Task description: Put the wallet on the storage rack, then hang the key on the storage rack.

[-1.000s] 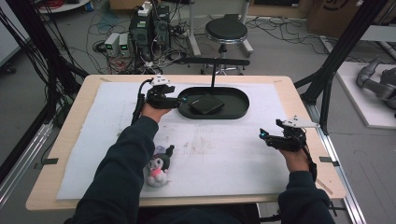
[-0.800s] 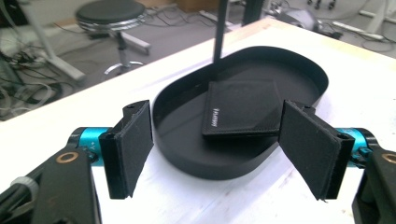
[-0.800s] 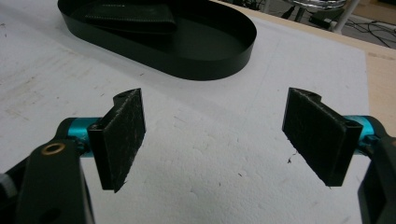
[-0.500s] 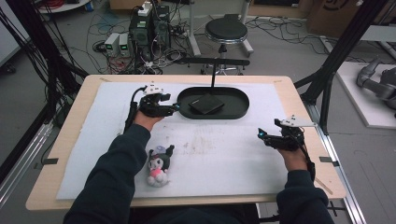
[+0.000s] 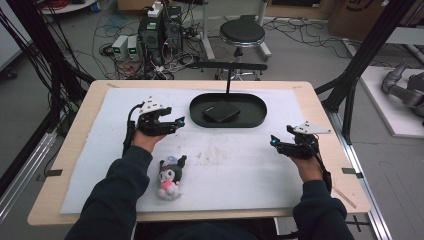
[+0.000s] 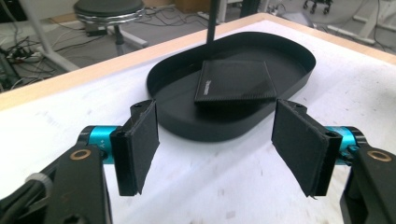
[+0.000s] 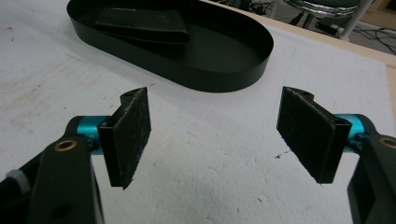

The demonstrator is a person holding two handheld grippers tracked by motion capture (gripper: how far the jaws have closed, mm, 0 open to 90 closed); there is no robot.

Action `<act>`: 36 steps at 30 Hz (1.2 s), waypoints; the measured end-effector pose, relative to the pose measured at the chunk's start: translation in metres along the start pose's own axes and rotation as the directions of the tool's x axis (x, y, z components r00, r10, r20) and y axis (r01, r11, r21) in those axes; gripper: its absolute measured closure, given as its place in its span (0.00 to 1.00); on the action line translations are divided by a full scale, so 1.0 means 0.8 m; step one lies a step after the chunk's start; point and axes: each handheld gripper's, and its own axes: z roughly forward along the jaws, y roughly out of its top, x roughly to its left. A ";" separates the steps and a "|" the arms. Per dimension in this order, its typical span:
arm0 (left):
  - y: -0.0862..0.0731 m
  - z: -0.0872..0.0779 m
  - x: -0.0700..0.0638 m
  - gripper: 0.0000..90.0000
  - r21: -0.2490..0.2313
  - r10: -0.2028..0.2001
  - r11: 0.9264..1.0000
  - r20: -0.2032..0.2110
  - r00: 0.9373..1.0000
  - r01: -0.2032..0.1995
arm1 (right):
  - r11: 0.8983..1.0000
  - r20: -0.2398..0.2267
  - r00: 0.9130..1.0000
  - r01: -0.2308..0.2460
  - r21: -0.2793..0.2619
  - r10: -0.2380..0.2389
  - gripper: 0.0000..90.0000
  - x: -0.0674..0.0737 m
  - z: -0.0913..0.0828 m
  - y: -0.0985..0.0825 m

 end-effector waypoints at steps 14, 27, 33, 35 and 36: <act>-0.039 -0.072 -0.003 0.31 -0.060 -0.026 0.998 -0.100 0.995 0.020 | 1.000 0.012 1.000 0.005 -0.007 -0.005 0.29 -0.002 -0.001 0.001; -0.050 -0.097 0.017 0.26 -0.096 -0.074 0.994 -0.163 0.984 0.059 | 1.000 0.023 1.000 0.017 -0.007 -0.017 0.29 -0.001 -0.001 0.003; -0.050 -0.101 0.016 0.26 -0.095 -0.073 0.994 -0.168 0.983 0.057 | 1.000 0.023 1.000 0.021 -0.010 -0.021 0.29 0.000 -0.002 0.003; -0.051 -0.103 0.015 0.26 -0.095 -0.072 0.994 -0.169 0.983 0.057 | 1.000 0.024 0.999 0.022 -0.013 -0.022 0.29 -0.001 -0.002 0.003; -0.051 -0.104 0.014 0.26 -0.094 -0.073 0.994 -0.168 0.983 0.058 | 1.000 0.026 0.999 0.021 -0.014 -0.021 0.29 -0.001 -0.002 0.003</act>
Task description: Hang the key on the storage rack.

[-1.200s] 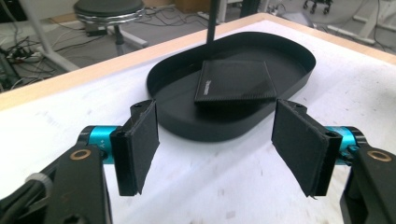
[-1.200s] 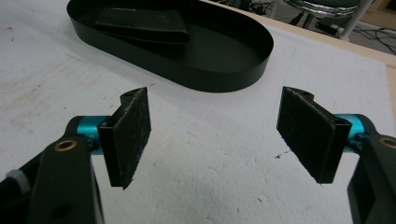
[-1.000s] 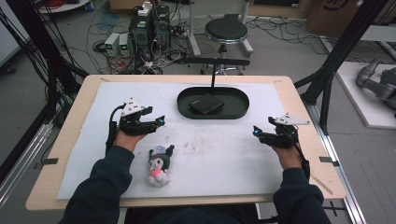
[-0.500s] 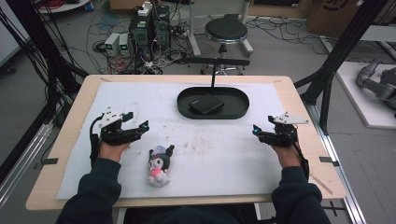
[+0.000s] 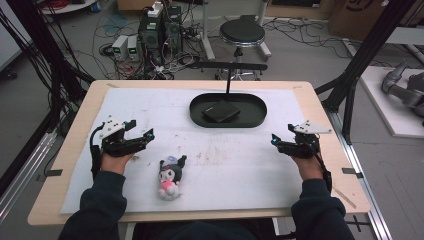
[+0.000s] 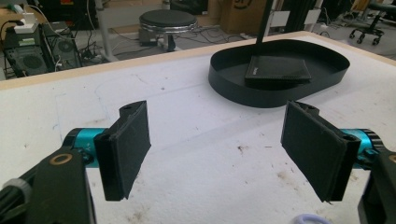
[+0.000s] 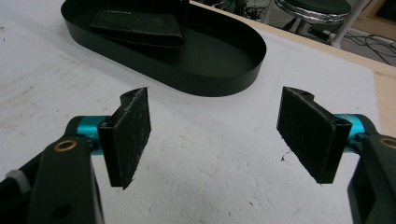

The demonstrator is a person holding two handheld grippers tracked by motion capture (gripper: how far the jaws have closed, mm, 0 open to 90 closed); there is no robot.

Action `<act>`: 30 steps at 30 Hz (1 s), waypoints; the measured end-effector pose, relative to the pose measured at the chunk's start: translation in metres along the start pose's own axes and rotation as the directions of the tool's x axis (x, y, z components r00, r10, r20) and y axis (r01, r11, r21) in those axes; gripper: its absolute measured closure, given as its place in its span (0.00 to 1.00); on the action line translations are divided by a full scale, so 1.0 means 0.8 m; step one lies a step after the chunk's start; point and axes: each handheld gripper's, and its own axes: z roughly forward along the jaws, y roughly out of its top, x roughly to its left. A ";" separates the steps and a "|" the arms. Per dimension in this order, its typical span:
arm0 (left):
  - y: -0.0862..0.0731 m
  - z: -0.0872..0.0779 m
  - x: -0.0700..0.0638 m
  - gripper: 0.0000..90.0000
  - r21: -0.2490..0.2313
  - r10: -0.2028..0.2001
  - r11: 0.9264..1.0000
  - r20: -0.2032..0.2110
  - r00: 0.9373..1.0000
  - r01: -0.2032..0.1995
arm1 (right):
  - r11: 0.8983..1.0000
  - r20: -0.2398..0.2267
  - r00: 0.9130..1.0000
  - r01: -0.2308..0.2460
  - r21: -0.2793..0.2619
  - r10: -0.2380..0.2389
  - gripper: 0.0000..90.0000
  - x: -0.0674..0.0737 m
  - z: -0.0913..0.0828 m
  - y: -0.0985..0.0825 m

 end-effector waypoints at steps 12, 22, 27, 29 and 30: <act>-0.003 -0.018 -0.041 0.25 0.097 -0.041 0.995 0.062 0.997 0.034 | 1.000 -0.002 1.000 0.010 -0.002 -0.010 0.29 0.003 -0.006 0.000; -0.031 -0.021 -0.094 0.25 0.202 -0.055 0.979 0.134 0.989 0.027 | 0.999 -0.008 0.999 0.036 -0.006 -0.036 0.29 0.008 -0.011 0.002; -0.041 -0.014 -0.106 0.25 0.245 -0.054 0.969 0.152 0.987 0.015 | 0.999 -0.008 0.999 0.042 -0.009 -0.042 0.29 0.008 -0.010 0.002; -0.046 -0.009 -0.110 0.25 0.270 -0.061 0.963 0.161 0.985 0.015 | 0.999 -0.008 0.999 0.037 -0.006 -0.037 0.29 0.008 -0.009 0.002; -0.048 -0.006 -0.112 0.25 0.276 -0.067 0.961 0.174 0.983 0.016 | 0.999 -0.008 0.999 0.037 -0.006 -0.037 0.29 0.008 -0.009 0.002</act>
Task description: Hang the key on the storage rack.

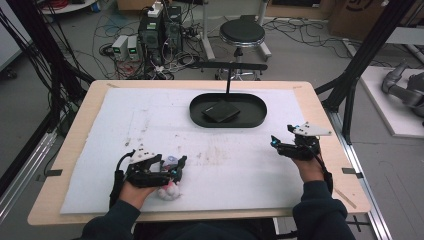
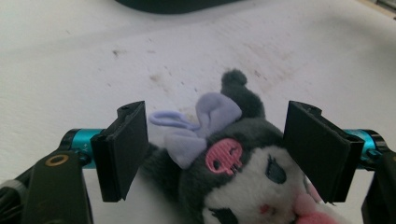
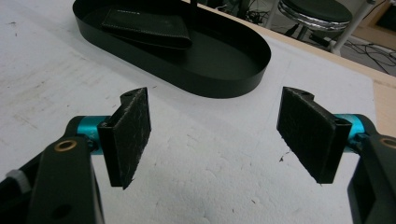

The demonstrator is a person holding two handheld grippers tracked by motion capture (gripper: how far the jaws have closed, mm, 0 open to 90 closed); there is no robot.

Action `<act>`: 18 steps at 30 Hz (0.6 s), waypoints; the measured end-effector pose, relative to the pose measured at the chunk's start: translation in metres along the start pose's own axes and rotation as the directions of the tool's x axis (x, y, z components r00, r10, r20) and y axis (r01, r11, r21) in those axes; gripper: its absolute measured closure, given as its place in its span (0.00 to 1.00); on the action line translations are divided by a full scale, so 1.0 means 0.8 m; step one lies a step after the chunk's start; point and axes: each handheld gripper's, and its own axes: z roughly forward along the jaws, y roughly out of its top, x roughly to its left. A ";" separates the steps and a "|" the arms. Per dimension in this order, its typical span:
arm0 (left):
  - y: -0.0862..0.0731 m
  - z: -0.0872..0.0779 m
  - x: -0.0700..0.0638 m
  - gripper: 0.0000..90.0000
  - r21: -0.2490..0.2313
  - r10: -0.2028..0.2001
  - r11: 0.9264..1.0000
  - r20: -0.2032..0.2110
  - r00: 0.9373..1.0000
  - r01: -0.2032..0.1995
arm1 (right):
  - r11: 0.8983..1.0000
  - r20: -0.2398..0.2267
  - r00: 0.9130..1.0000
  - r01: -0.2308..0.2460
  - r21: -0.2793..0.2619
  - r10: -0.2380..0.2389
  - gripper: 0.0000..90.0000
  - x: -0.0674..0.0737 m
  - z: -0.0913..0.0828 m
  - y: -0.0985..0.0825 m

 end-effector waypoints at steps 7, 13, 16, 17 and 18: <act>-0.005 0.022 -0.009 0.19 0.078 0.008 0.997 0.030 1.000 -0.010 | 1.000 -0.002 1.000 0.007 0.006 -0.007 0.29 0.001 0.001 0.000; -0.001 0.022 -0.008 0.27 0.110 0.046 0.993 0.058 0.997 -0.052 | 1.000 -0.002 1.000 0.001 0.010 -0.001 0.29 0.001 0.000 -0.001; 0.008 0.022 -0.007 0.39 0.131 0.129 0.982 0.088 0.988 -0.140 | 1.000 -0.002 1.000 0.004 0.010 -0.004 0.29 0.001 0.000 -0.001; 0.011 0.022 -0.004 0.41 0.121 0.147 0.980 0.081 0.986 -0.156 | 1.000 -0.002 1.000 0.005 0.009 -0.005 0.29 0.001 0.001 -0.001; 0.013 0.023 -0.001 0.42 0.109 0.147 0.982 0.074 0.986 -0.155 | 1.000 -0.002 1.000 0.005 0.010 -0.005 0.29 0.001 0.001 -0.001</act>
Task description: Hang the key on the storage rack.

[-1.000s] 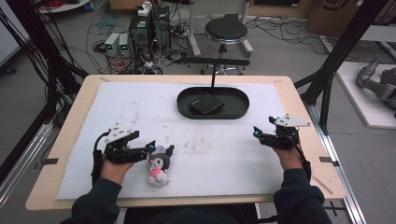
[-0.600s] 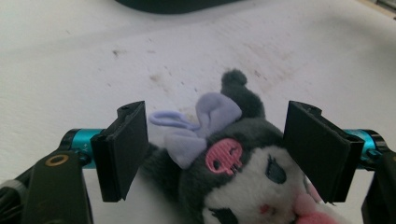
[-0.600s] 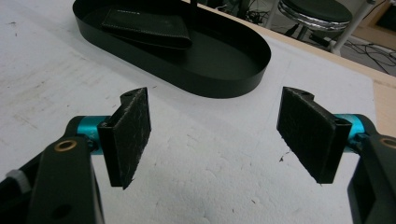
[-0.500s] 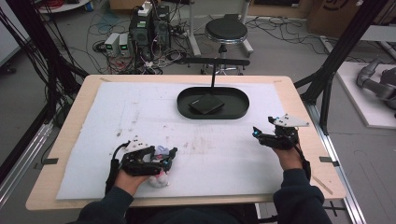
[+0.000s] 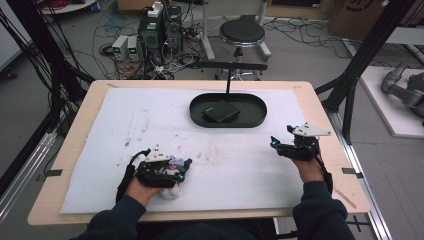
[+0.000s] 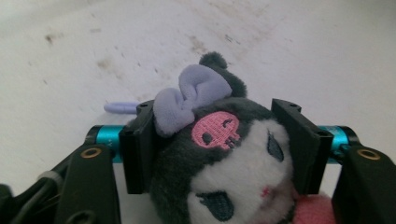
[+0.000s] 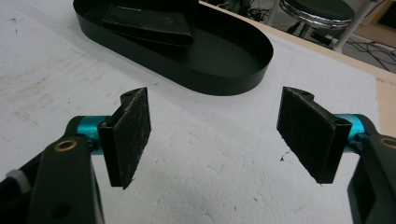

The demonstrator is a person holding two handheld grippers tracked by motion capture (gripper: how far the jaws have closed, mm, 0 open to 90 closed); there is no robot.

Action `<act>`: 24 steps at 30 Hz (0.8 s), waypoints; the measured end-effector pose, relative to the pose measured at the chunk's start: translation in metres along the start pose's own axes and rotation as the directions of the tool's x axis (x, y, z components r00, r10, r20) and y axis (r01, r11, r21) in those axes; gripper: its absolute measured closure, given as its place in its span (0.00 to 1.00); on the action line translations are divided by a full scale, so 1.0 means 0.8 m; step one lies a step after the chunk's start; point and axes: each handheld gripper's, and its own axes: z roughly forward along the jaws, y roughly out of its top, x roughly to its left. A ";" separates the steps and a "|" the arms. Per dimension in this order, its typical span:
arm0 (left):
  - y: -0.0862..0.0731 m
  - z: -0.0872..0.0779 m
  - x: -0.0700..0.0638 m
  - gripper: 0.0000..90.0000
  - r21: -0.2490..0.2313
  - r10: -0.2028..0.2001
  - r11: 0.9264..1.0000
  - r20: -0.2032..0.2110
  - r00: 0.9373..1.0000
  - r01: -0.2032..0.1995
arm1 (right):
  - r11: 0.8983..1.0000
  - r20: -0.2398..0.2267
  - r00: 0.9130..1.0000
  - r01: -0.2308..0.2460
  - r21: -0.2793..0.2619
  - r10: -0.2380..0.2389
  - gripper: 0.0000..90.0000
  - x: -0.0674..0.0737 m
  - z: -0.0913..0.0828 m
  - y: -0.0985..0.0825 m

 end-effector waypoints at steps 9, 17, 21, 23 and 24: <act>0.009 0.014 0.039 0.38 -0.035 -0.103 0.994 -0.052 0.993 0.101 | 1.000 0.001 1.000 -0.005 0.002 0.005 0.29 -0.001 0.000 -0.001; -0.003 0.012 0.009 0.19 0.016 -0.129 0.991 -0.201 0.971 0.135 | 1.000 0.005 1.000 -0.008 0.000 0.008 0.29 -0.003 -0.002 -0.002; -0.005 0.012 0.009 0.21 0.029 -0.130 0.990 -0.207 0.970 0.139 | 1.000 0.003 1.000 -0.010 -0.001 0.010 0.29 -0.003 -0.003 -0.002; -0.005 0.011 0.011 0.28 0.036 -0.117 0.991 -0.191 0.974 0.126 | 1.000 0.003 1.000 -0.005 -0.002 0.005 0.29 -0.002 -0.003 -0.002; -0.005 0.010 0.014 0.31 0.040 -0.114 0.992 -0.176 0.978 0.123 | 1.000 0.003 1.000 -0.005 -0.001 0.005 0.29 -0.002 -0.003 -0.002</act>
